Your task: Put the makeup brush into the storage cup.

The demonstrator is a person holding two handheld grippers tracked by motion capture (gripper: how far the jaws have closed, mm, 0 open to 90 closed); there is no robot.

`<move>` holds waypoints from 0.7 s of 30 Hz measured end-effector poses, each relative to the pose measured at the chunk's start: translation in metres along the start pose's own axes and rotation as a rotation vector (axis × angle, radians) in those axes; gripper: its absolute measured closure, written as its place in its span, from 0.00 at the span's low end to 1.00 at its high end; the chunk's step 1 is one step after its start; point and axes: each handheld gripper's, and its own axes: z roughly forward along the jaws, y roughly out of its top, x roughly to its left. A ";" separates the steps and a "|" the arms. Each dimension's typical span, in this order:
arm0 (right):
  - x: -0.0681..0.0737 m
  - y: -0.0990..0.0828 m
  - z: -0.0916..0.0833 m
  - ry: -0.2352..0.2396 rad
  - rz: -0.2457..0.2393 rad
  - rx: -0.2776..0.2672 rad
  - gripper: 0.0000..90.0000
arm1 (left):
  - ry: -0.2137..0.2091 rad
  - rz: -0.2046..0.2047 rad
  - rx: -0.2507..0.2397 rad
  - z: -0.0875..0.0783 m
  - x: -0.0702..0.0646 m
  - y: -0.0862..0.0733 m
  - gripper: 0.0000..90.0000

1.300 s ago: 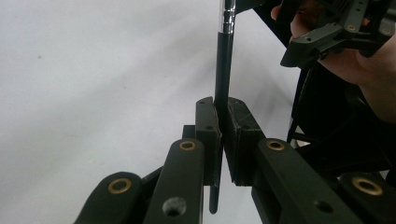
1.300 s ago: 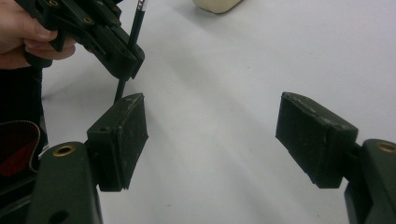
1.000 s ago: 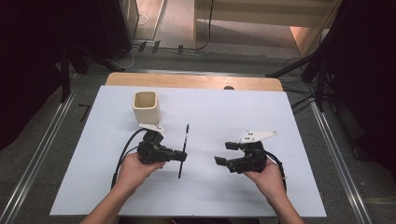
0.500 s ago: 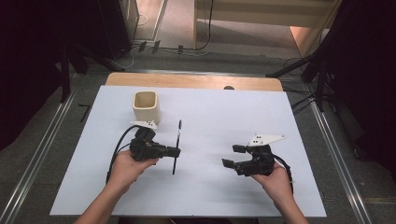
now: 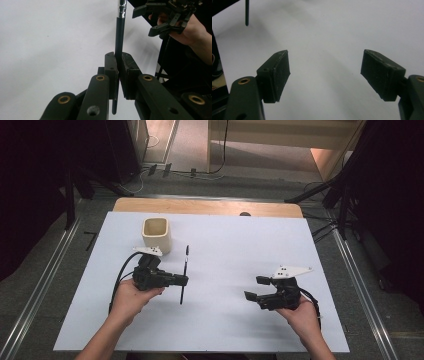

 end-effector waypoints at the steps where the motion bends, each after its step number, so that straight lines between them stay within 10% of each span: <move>1: -0.001 -0.002 -0.002 -0.006 -0.001 0.004 0.27 | -0.005 -0.004 -0.006 -0.001 0.000 0.000 0.94; 21: -0.012 -0.014 -0.011 -0.037 0.026 0.014 0.27 | 0.026 -0.010 -0.036 -0.034 0.011 0.008 0.94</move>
